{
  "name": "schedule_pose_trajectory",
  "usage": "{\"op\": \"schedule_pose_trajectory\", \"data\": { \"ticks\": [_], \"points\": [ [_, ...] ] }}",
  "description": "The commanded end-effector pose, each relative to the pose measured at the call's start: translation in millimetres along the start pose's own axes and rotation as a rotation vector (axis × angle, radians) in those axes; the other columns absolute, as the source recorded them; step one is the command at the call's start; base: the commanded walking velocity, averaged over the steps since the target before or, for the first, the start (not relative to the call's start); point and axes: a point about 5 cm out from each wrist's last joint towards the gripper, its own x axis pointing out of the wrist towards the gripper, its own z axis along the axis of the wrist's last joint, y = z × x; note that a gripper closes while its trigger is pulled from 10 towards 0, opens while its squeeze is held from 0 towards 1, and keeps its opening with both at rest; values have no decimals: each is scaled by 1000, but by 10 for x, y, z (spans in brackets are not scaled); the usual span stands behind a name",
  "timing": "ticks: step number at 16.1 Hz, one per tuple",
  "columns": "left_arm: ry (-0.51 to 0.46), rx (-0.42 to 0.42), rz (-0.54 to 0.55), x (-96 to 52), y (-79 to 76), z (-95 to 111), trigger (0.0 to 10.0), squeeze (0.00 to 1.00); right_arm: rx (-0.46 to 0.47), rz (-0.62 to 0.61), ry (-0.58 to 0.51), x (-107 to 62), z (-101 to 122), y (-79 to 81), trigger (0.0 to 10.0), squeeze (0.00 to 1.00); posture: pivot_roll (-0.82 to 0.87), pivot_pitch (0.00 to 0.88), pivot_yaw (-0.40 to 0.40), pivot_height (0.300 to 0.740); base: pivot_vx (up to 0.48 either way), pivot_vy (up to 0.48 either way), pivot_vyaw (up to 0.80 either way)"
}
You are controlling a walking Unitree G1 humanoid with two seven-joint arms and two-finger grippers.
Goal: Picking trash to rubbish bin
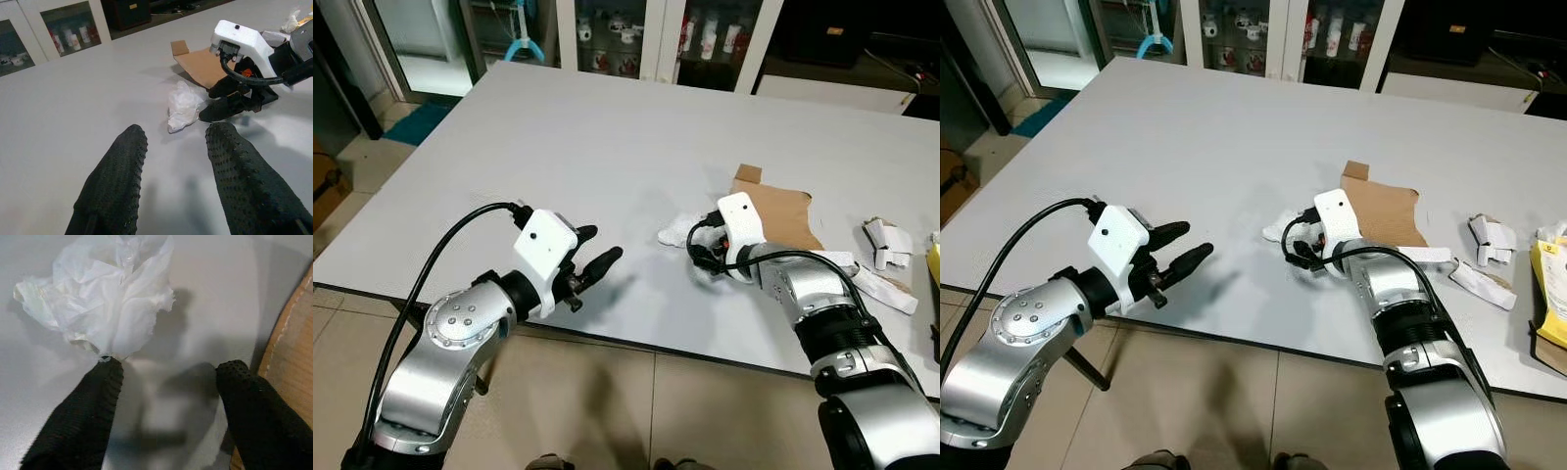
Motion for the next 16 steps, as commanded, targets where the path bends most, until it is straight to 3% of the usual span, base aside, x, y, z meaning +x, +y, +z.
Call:
{"op": "schedule_pose_trajectory", "data": {
  "ticks": [1, 10, 16],
  "points": [
    [-16, 20, -6, -7, -23, 49, 10000, 0, -5, -10, 1, 2, 17, -21, 0, 0, 44, 114, -59, 740, 0, 0, 0],
    [-17, 24, -14, -21, -49, 61, 10000, 0, -4, 10, -23, -10, 62, -6, 0, 0, 47, 115, -59, 740, 0, 0, 0],
    [-17, 22, -23, -36, -59, 65, 10000, 0, 14, 41, -100, -175, 212, -28, 0, 0, 49, 127, -46, 740, 0, 0, 0]
  ]
}}
